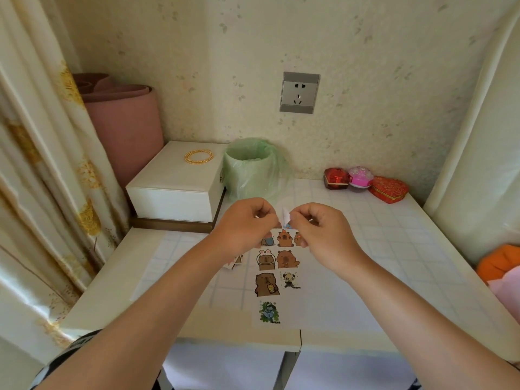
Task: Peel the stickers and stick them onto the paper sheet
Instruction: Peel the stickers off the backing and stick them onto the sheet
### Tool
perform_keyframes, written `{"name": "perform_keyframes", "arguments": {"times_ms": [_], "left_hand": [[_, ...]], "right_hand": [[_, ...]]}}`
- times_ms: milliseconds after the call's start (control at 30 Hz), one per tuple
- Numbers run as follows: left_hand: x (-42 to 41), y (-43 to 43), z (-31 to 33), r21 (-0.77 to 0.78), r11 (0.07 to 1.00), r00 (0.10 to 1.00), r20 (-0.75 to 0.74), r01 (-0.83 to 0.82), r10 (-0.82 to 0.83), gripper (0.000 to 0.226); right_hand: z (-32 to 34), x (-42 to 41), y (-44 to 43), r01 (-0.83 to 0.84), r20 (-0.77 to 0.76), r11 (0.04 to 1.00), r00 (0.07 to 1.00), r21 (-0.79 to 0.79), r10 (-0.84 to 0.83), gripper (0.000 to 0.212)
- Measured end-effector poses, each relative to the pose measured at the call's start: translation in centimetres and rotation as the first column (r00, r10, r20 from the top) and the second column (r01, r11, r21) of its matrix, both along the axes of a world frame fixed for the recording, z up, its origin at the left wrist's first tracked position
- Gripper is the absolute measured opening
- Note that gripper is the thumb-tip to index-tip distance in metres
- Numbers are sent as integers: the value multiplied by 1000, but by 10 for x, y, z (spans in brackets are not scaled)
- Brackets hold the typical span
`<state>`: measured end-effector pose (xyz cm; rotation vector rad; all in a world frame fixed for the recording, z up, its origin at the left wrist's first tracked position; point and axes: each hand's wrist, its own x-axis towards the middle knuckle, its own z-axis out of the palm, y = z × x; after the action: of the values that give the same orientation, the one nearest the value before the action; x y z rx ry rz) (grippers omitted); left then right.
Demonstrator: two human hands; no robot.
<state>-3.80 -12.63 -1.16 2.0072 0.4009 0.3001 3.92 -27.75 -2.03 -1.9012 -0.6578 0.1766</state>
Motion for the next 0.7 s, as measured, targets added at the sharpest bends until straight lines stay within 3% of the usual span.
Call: {"name": "perform_keyframes", "arguments": {"times_ms": [300,500,700], "left_hand": [[-7,11,3,18,998,998,4,61,-61,10],[-13,33,6,415,910,997,-76,8,26,15],[-17,72,16,280,948,984,-52,-150,170,21]], "right_hand": [[-2,-4,11,2,-78,996,997,88,5,7],[-5,9,24,93,-51,993,995,74,-89,9],[24,41,61,116,128,991,984,69,-124,10]]}}
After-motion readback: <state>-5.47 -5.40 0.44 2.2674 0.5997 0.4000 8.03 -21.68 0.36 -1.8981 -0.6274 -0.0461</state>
